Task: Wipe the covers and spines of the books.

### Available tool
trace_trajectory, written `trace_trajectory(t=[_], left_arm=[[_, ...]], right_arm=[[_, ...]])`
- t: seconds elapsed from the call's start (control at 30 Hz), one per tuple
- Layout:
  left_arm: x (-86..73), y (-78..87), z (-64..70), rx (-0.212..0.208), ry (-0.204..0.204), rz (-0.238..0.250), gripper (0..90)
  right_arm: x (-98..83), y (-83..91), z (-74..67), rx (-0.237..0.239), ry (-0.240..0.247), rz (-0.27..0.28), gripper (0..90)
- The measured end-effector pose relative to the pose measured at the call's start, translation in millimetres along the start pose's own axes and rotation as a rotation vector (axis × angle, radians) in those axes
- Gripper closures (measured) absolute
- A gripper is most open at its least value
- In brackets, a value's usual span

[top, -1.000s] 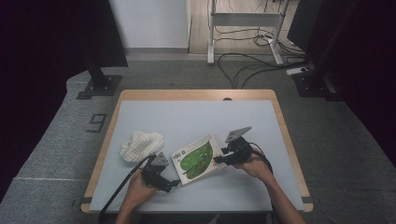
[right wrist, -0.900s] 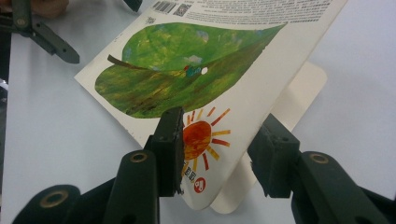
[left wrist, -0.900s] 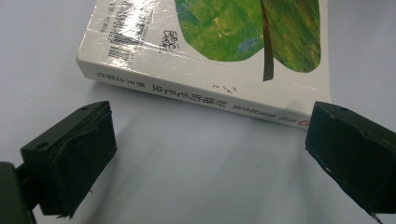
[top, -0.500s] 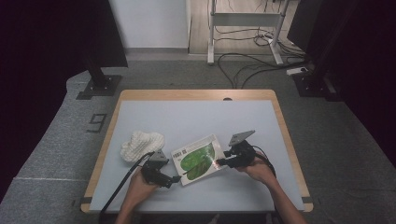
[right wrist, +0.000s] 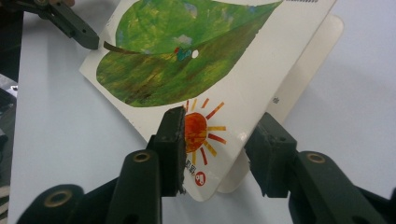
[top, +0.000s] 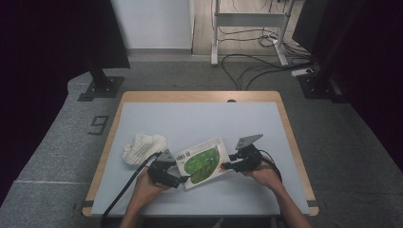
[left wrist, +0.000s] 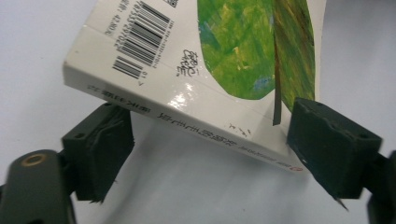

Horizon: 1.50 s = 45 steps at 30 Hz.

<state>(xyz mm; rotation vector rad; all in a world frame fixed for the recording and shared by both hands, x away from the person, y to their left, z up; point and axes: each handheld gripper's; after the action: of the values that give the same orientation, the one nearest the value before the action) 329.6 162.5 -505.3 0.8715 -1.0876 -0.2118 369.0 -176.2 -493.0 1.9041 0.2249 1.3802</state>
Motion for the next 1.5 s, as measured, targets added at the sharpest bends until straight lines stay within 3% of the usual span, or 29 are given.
trace_trajectory(t=[0.23, 0.53, 0.87, 1.17, 1.37, 1.5], left_arm=[[4.2, 5.8, 1.7, 0.022, -0.016, 0.025, 26.4], [6.7, 6.6, 5.1, 0.040, -0.037, 0.030, 28.7], [11.6, 11.1, 10.3, 0.064, -0.073, 0.056, 36.6], [17.6, 11.6, 15.0, 0.054, -0.108, 0.060, 42.7], [20.5, 12.1, 13.6, 0.043, -0.101, 0.064, 45.4], [23.2, 14.3, 11.7, 0.027, -0.090, 0.076, 49.4]], right_arm=[[-0.8, -6.5, 2.8, -0.025, -0.010, -0.005, 46.5], [0.6, -5.7, 6.5, -0.009, -0.030, 0.012, 46.0], [2.9, 2.0, 10.7, -0.052, -0.040, 0.036, 43.1], [3.7, -2.5, 22.0, -0.055, -0.100, 0.027, 36.4], [7.4, -5.3, 25.2, 0.020, -0.129, 0.045, 41.2], [9.6, -1.6, 22.0, -0.009, -0.116, 0.035, 46.1]])
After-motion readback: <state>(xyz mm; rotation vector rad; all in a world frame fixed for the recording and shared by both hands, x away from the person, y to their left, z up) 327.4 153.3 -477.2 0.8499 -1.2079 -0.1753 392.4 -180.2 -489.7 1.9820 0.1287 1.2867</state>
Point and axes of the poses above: each handheld gripper's, and its own axes: y roughly backward along the jaws, x roughly out of its top, z roughly to its right, and after that the axes turned 4 degrees about -x, right-handed
